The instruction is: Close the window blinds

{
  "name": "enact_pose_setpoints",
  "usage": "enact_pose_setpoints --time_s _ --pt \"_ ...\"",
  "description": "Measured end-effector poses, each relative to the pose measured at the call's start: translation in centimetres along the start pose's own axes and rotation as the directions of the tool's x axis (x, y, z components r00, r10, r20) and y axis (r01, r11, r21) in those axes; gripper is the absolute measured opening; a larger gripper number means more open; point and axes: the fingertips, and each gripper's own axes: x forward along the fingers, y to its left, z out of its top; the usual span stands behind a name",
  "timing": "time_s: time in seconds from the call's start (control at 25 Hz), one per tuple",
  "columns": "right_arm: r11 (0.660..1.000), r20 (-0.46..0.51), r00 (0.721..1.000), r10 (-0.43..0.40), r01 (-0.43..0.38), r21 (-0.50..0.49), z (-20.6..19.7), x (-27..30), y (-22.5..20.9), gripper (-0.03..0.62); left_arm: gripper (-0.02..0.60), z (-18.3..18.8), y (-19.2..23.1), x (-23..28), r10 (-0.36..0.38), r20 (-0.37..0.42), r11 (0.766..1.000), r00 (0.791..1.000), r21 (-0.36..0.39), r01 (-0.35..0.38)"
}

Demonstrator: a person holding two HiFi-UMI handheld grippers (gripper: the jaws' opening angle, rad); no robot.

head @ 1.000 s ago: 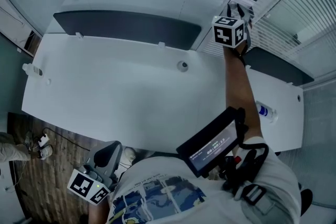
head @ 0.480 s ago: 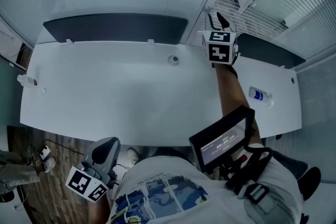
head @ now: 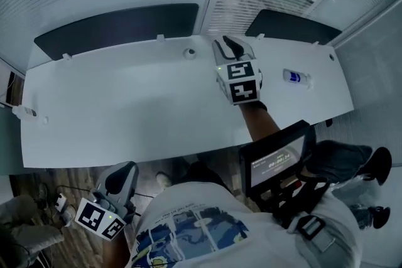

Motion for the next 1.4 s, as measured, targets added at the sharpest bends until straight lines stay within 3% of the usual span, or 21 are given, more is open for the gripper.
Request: enact_pose_setpoints --time_s 0.4,0.6,0.72,0.88,1.16,1.4 --pt "0.994 -0.043 0.994 0.097 -0.094 0.062 -4.9 -11.2 9.5 0.04 0.008 -2.9 -0.9 -3.7 -0.114 -0.048 0.993 0.992 0.011 0.115" --pt "0.979 -0.04 0.983 0.177 -0.172 0.111 -7.0 -16.5 13.2 0.014 0.008 -3.7 -3.6 -3.9 -0.148 -0.065 0.988 0.987 0.042 0.151" --pt "0.975 -0.037 0.977 0.21 -0.206 0.081 -8.0 -19.2 14.8 0.006 0.008 -3.9 -5.3 -4.1 -0.15 -0.055 0.987 0.987 0.055 0.153" --pt "0.974 -0.032 0.973 0.228 -0.228 0.021 -9.7 -23.1 15.5 0.003 0.007 -5.2 -8.6 -3.9 -0.158 -0.069 0.985 0.985 0.061 0.162" --pt "0.964 -0.006 0.969 0.247 -0.245 0.101 -14.3 -34.0 12.2 0.003 0.005 -6.0 -20.7 -2.9 -0.206 -0.075 0.973 0.976 0.093 0.212" --pt "0.951 -0.017 0.961 0.276 -0.27 0.151 -17.6 -36.2 12.2 0.003 0.005 -9.2 -22.9 -2.3 -0.218 -0.127 0.969 0.968 0.09 0.23"
